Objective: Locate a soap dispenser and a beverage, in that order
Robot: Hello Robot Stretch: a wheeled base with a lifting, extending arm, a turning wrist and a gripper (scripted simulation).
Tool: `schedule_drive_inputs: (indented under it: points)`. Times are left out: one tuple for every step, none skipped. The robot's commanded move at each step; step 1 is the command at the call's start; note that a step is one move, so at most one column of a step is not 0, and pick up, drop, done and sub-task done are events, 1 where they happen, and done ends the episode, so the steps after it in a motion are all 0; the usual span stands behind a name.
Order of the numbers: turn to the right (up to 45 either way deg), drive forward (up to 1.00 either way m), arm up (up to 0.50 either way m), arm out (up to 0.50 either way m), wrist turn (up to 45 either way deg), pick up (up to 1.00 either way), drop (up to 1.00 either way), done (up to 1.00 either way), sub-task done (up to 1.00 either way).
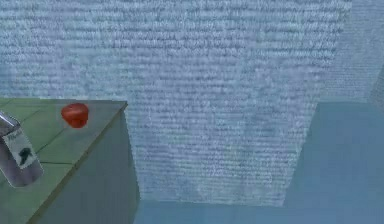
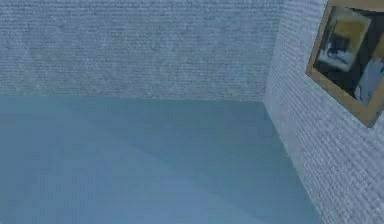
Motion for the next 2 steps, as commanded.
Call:
schedule_drive_inputs:
  points:
    - [-45.0, 0.00, 0.00, 0.00, 0.0, 0.00, 0.00, 0.00, 0.00]
    - [-9.0, 0.00, 0.00, 0.00, 0.0, 0.00, 0.00, 0.00, 0.00]
